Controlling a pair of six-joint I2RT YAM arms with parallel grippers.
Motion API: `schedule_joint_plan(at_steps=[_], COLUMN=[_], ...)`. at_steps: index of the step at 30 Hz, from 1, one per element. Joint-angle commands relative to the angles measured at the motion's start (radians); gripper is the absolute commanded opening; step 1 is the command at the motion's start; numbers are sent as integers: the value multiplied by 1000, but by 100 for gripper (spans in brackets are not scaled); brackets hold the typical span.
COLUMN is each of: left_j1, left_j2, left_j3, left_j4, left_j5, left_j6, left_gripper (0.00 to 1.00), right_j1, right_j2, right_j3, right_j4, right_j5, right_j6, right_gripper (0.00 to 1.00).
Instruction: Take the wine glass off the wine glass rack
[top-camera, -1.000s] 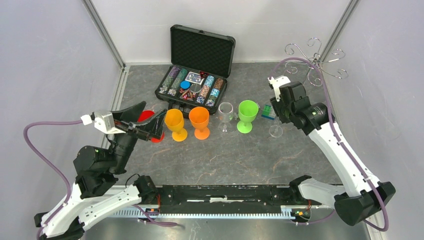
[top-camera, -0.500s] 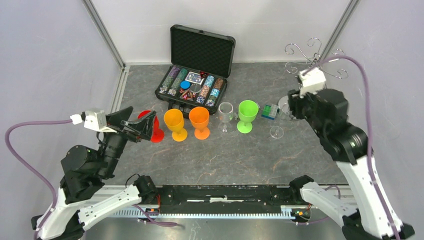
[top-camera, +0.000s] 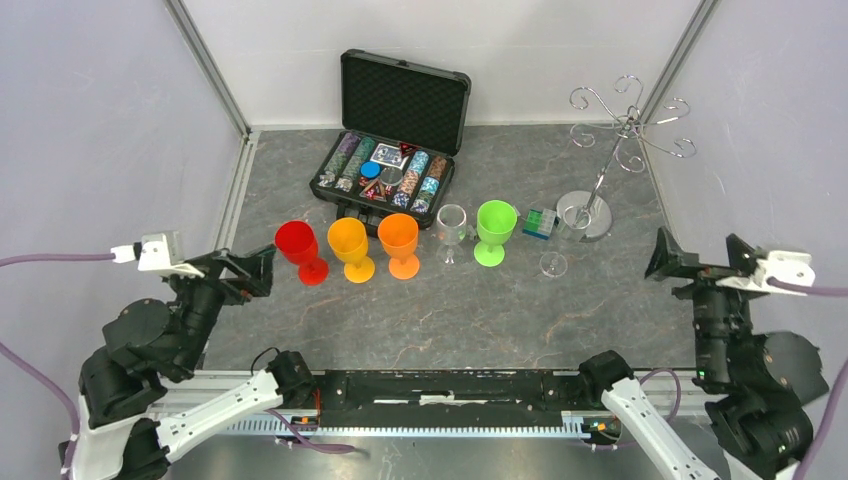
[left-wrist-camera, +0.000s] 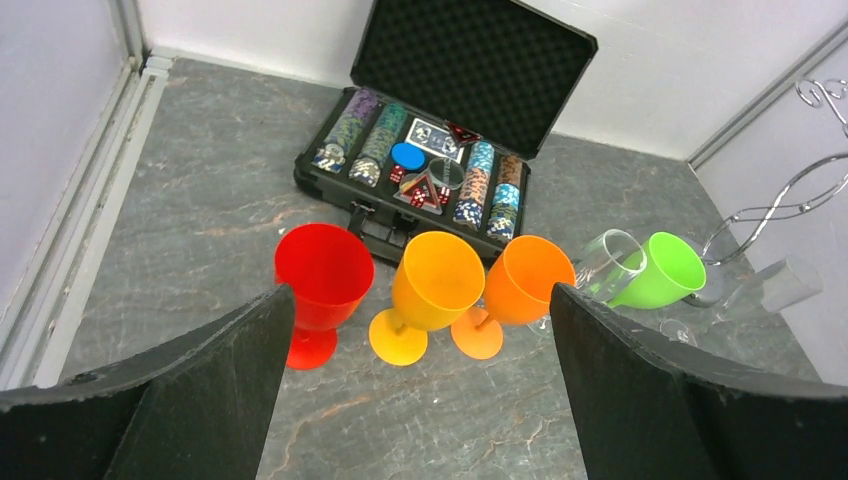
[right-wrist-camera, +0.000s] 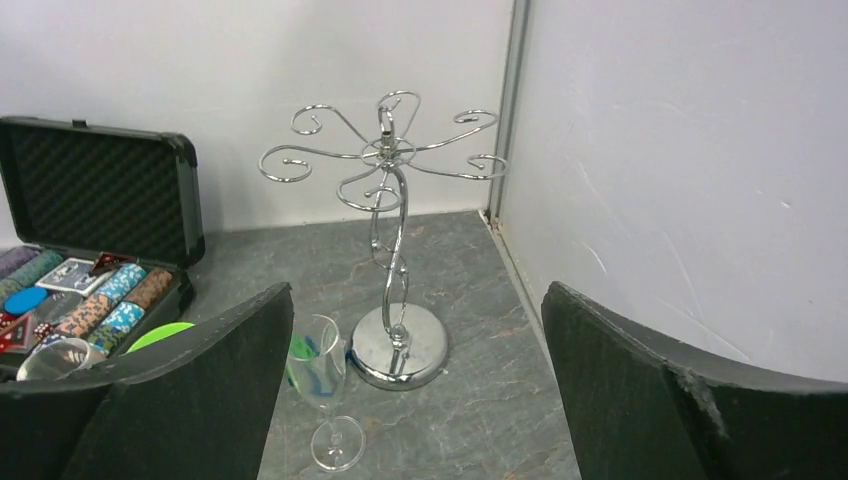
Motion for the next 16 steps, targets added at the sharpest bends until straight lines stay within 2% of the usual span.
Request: schedule_joint_plan(at_steps=[1, 16], left_j1=[-2, 0], left_j2=[-46, -56], left_j3=[46, 89], left_j4=[-131, -134], left_j5=[-64, -30], left_j6=[-127, -85], left_gripper=[100, 100], right_j1=[0, 0], right_j2=[-57, -116], right_j3=[-4, -41], right_j4=[48, 92], right_j5=[55, 110], right_j6=[-5, 29], right_gripper=[98, 98])
